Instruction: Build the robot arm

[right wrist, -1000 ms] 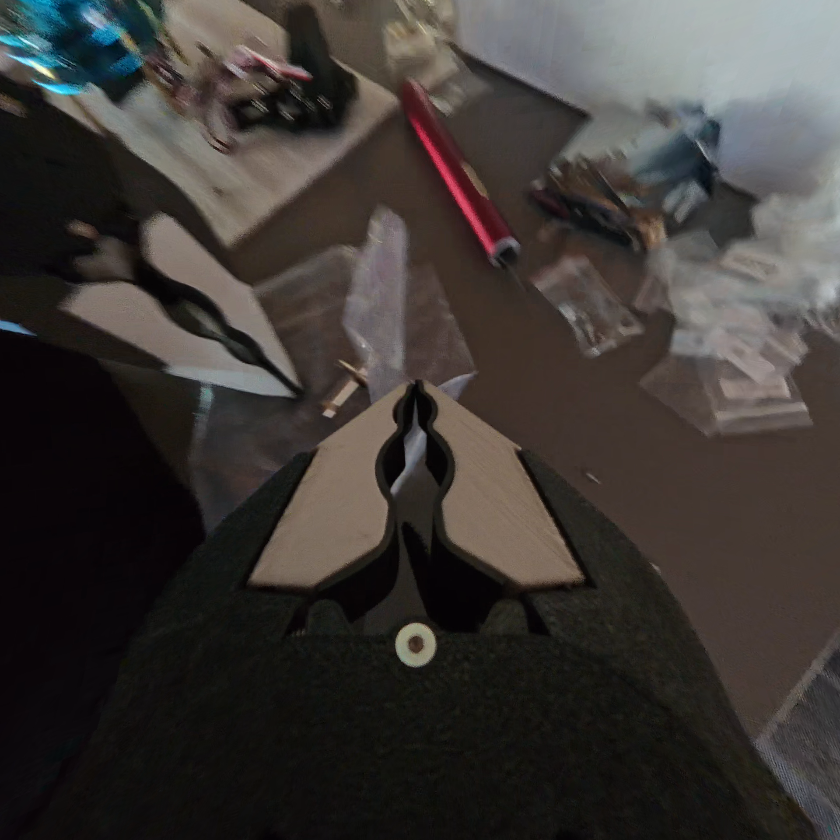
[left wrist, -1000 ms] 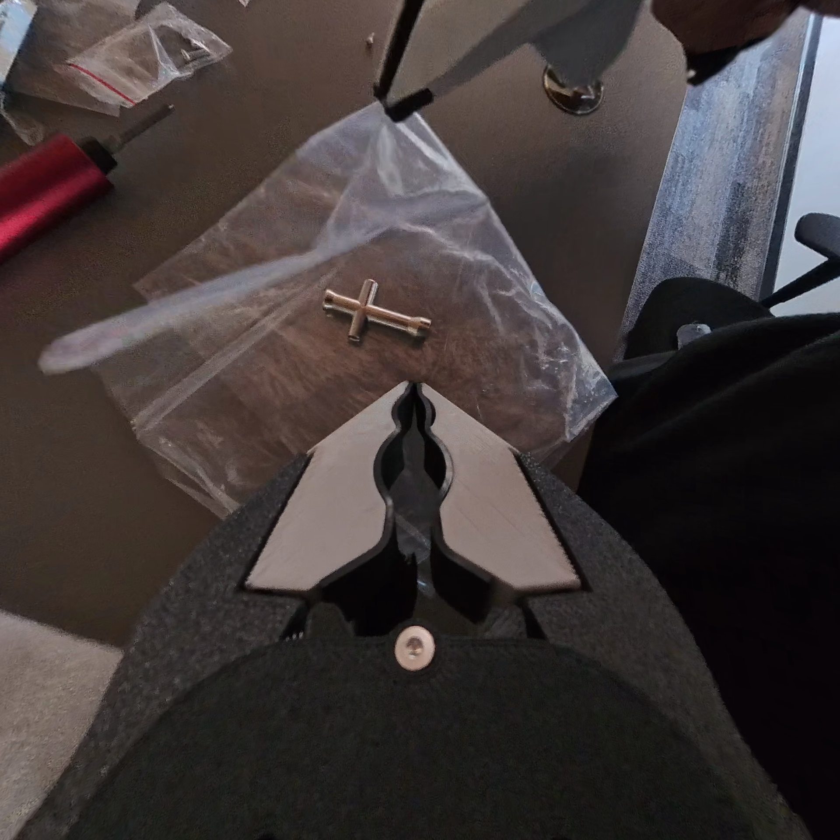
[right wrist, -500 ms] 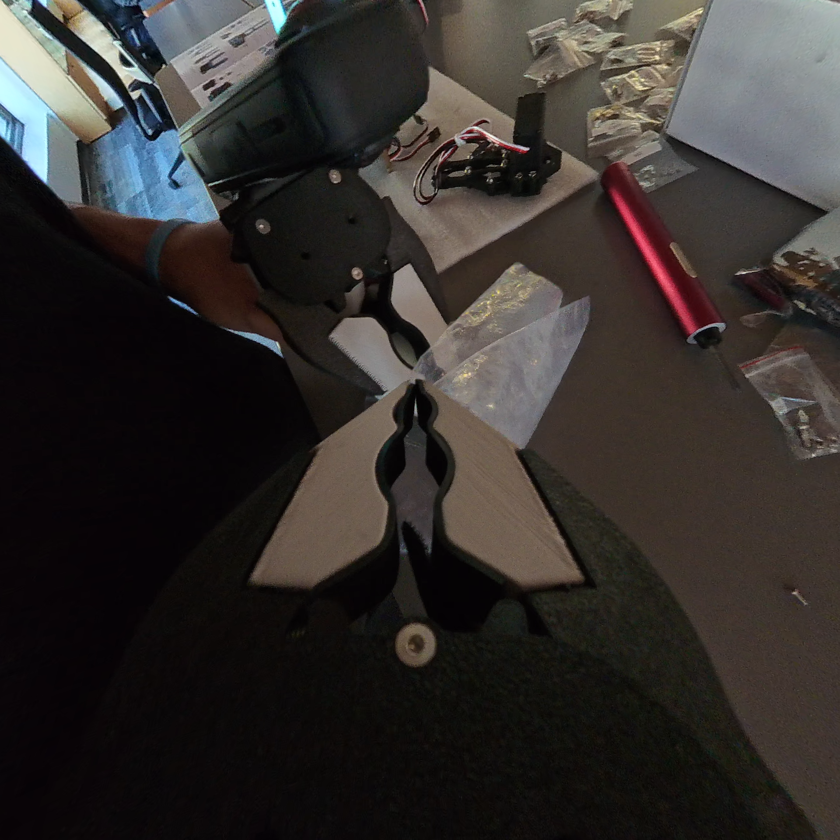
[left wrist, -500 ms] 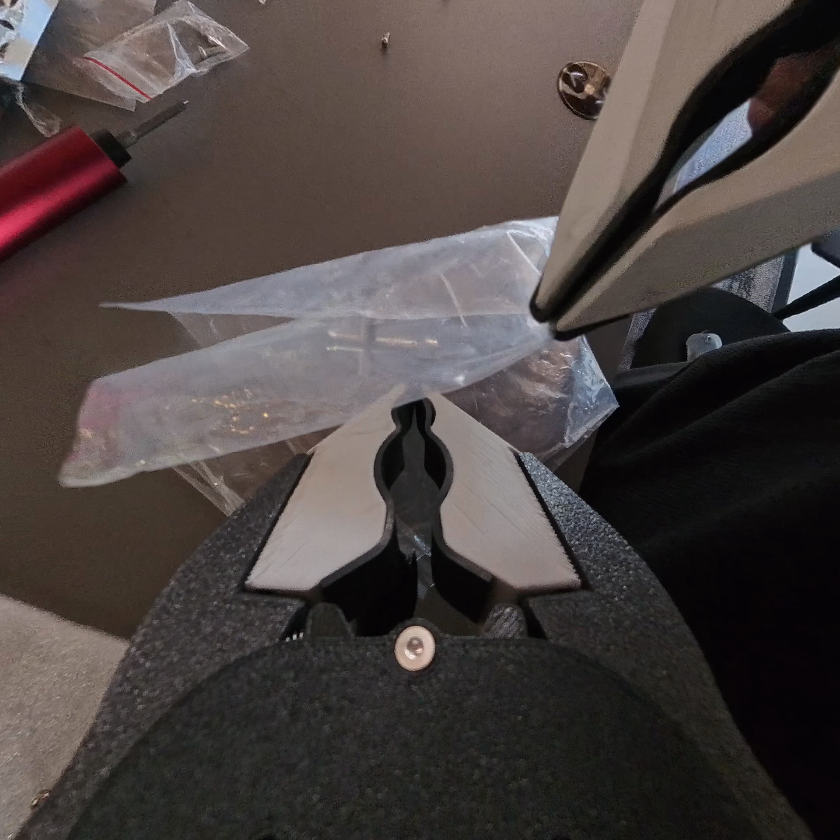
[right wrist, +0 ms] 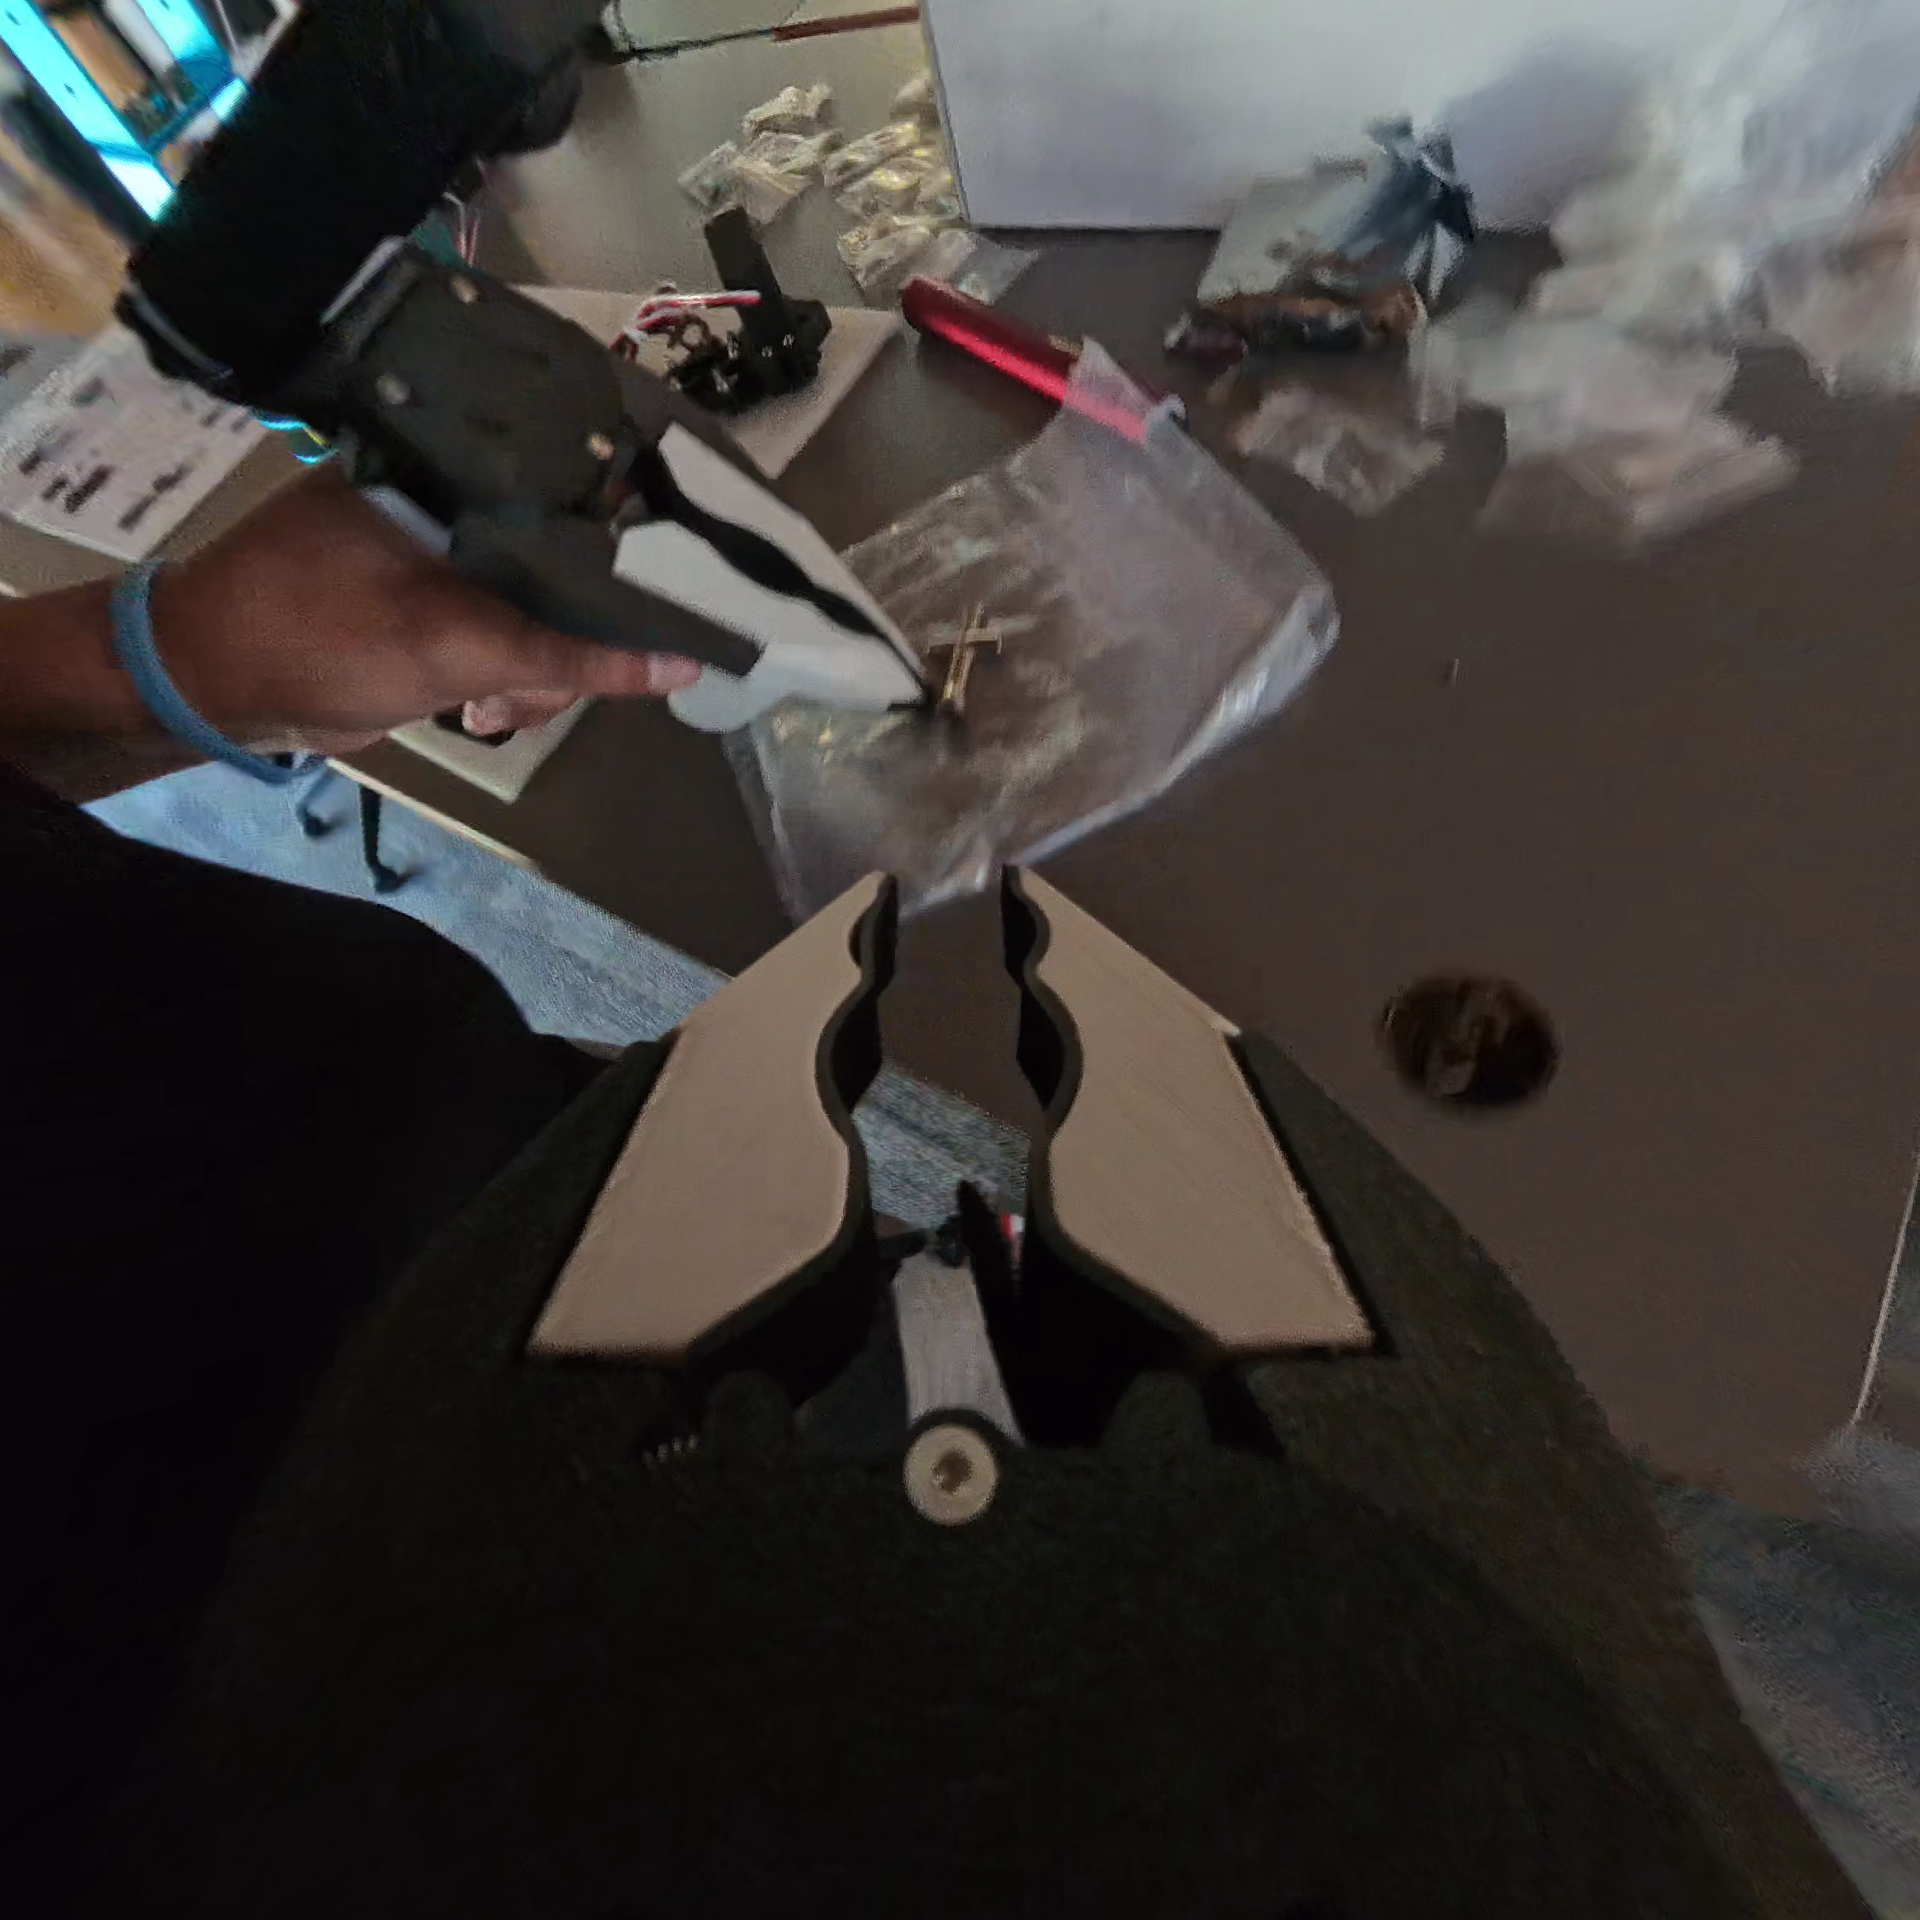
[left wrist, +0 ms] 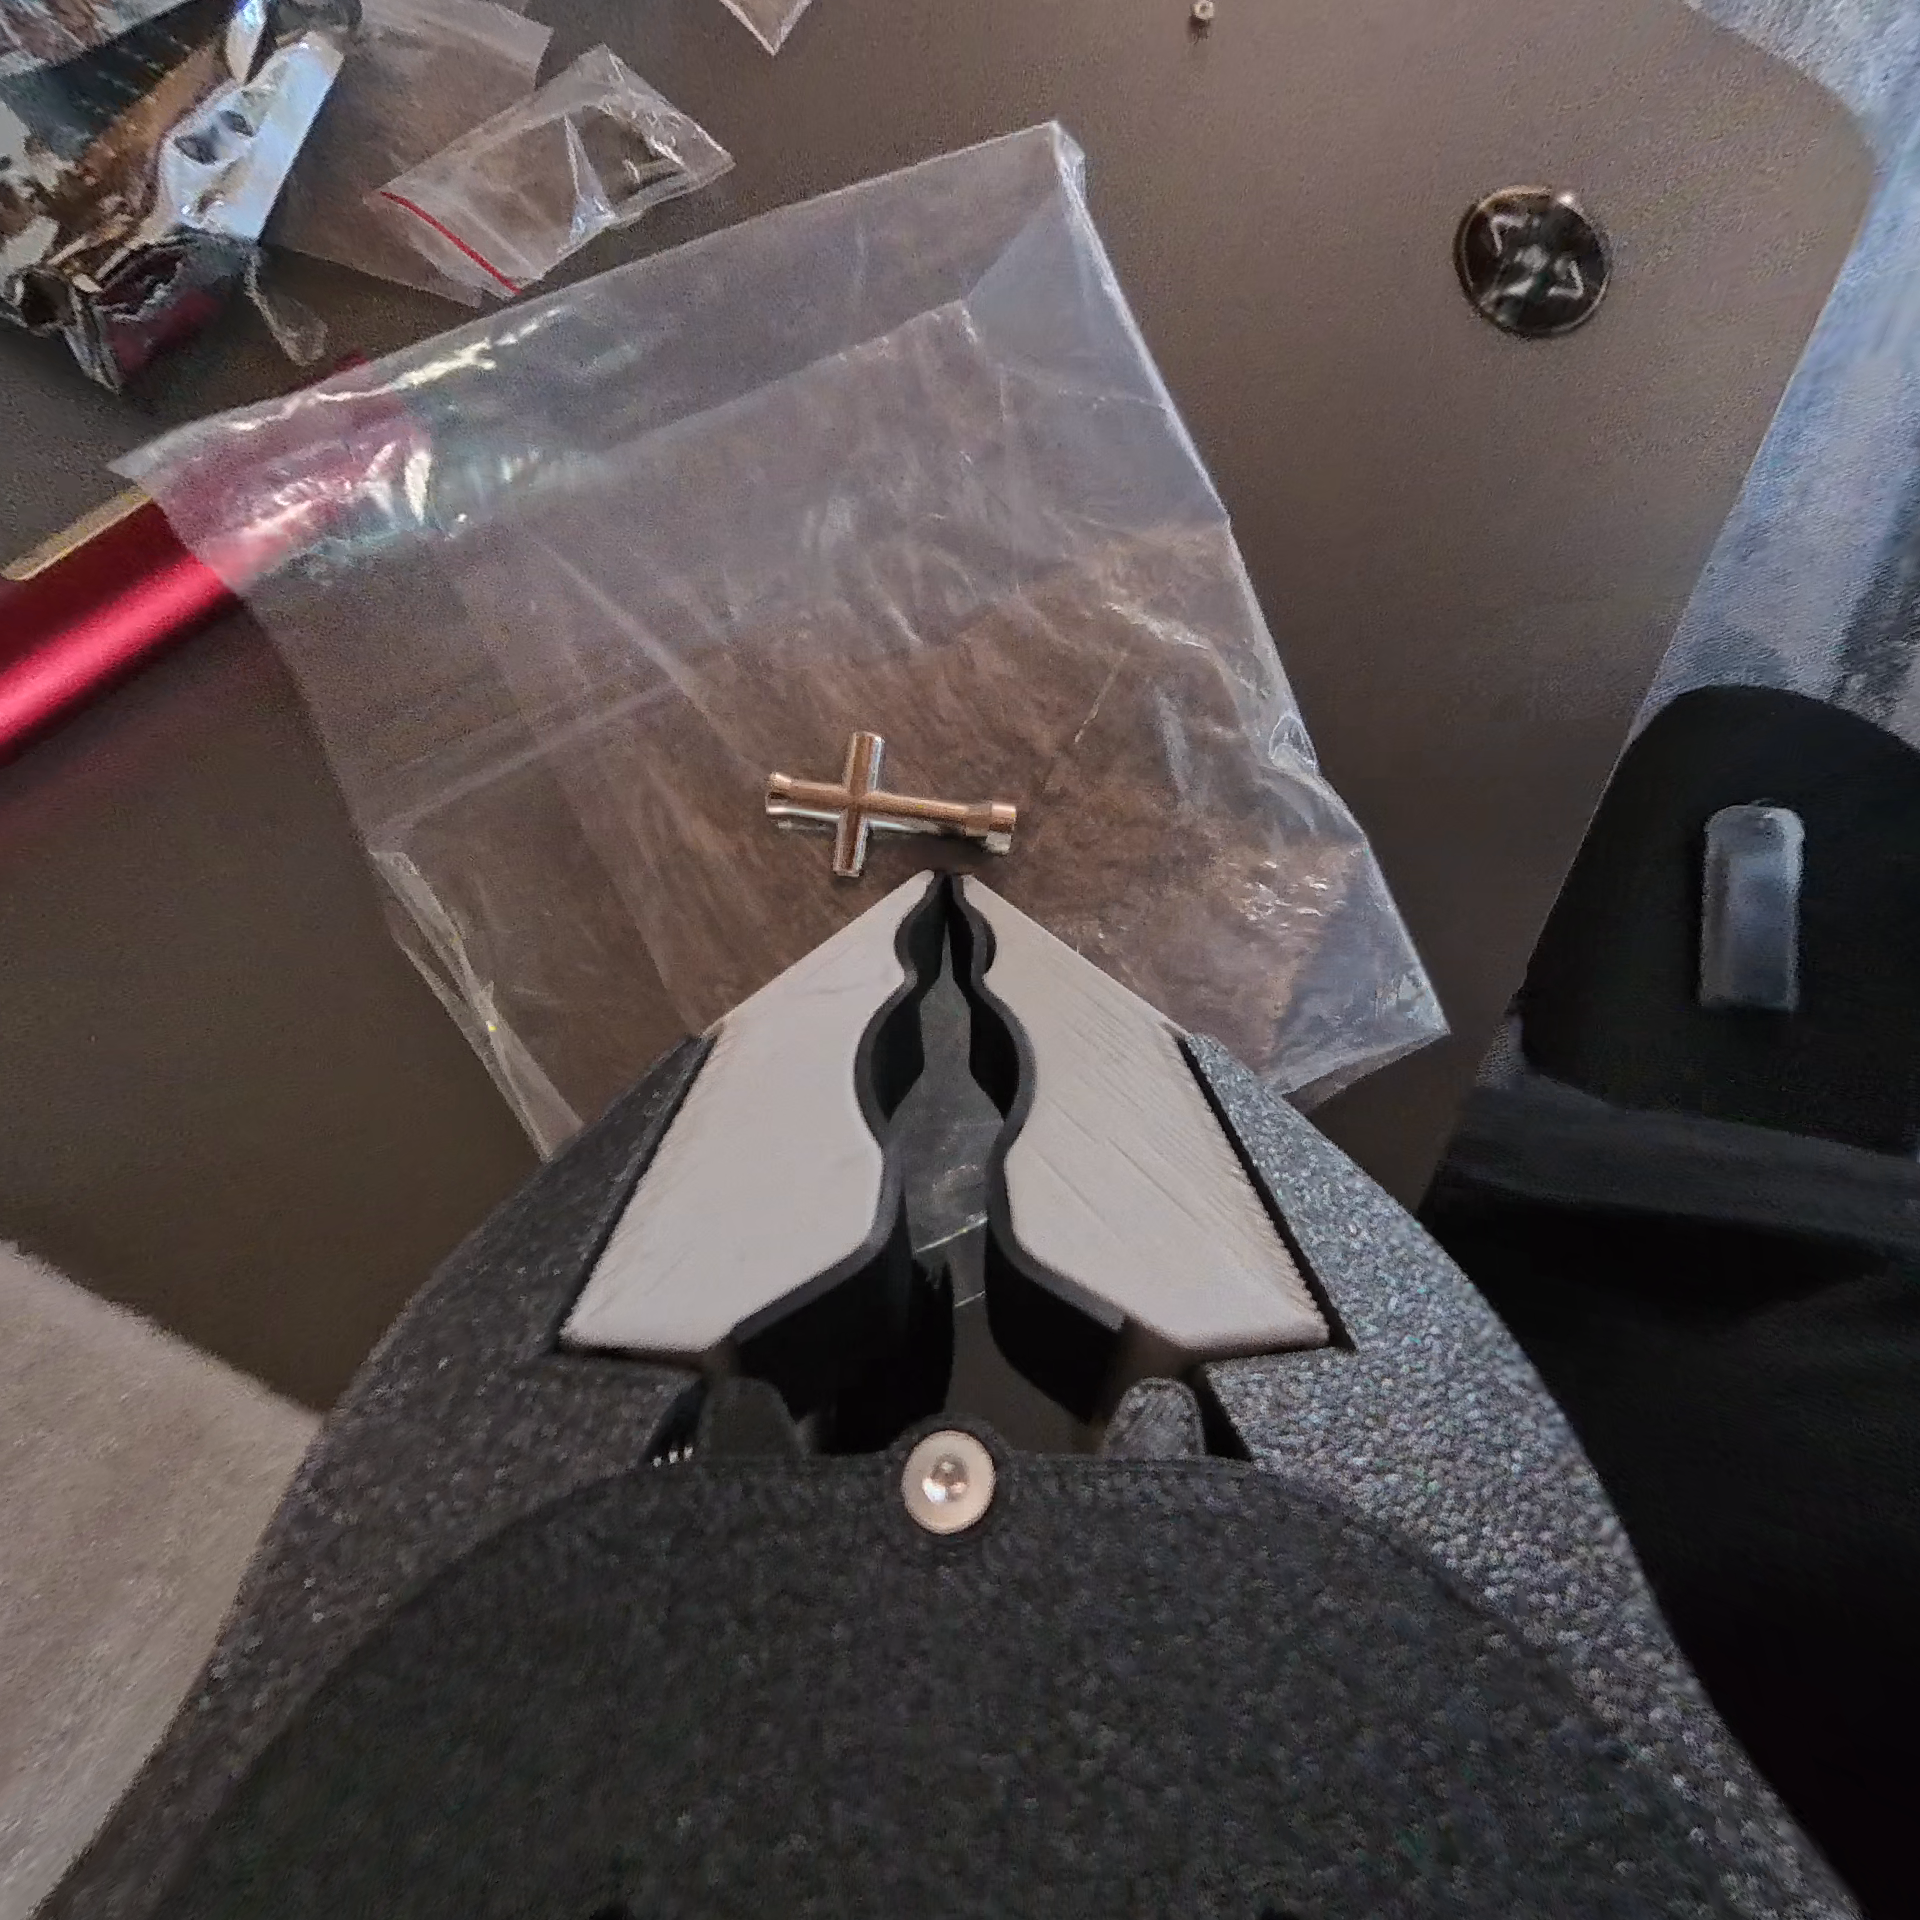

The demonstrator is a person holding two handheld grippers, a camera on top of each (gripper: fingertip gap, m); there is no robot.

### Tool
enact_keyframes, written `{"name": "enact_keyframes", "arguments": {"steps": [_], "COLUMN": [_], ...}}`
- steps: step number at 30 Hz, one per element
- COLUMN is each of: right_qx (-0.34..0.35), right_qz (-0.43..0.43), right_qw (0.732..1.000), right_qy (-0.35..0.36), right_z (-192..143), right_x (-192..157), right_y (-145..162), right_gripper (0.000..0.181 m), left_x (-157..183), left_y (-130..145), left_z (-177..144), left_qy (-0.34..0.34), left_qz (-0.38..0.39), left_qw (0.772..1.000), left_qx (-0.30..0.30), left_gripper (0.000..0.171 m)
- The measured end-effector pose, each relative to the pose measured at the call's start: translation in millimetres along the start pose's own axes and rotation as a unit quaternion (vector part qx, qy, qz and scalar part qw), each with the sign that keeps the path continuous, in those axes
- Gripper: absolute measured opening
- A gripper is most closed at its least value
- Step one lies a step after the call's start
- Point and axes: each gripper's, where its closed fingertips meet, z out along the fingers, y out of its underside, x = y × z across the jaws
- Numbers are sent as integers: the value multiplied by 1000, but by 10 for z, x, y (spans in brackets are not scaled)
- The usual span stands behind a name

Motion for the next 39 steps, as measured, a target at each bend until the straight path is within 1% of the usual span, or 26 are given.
{"name": "enact_keyframes", "arguments": {"steps": [2,4,6,8,9,11,14,17,19,21,23,27,30,33,39], "right_qx": [19,33,43,46,43,39,42,24,11,8,13,30,21,9,-5], "right_qz": [44,79,101,119,129,150,176,185,181,178,180,176,168,143,110], "right_qw": [999,995,990,982,977,969,960,957,956,955,955,960,965,972,982], "right_qy": [19,48,88,142,164,193,211,223,233,236,236,218,200,187,153], "right_z": [-246,-483,-728,-989,-1114,-1354,-1669,-1913,-2054,-2174,-2277,-2384,-2339,-2262,-2082], "right_x": [-153,-303,-432,-529,-595,-776,-1076,-1304,-1399,-1476,-1547,-1687,-1735,-1784,-1967], "right_y": [270,572,894,1256,1452,1826,2287,2685,2882,2990,3030,2998,2999,2949,2834], "right_gripper": [19,19,19,19,18,18,18,18,18,18,18,18,18,18,18], "left_x": [-17,15,124,291,383,559,816,1025,1137,1183,1186,1241,1258,1228,1082], "left_y": [19,1,-38,-19,35,224,639,1090,1383,1644,1832,2039,2173,2337,2664], "left_z": [-24,-101,-275,-508,-626,-858,-1172,-1455,-1610,-1753,-1913,-2173,-2335,-2532,-2972], "left_qy": [-16,-23,-20,-17,-18,-29,-53,-85,-101,-128,-158,-174,-178,-195,-262], "left_qz": [15,23,27,36,42,51,59,55,40,14,-15,-57,-82,-106,-127], "left_qw": [1000,999,998,995,993,991,988,987,987,985,980,974,971,964,942], "left_qx": [-2,12,48,89,105,124,129,124,119,116,122,130,136,146,165], "left_gripper": [0,11,20,23,23,24,27,32,33,34,36,47,55,55,44]}}
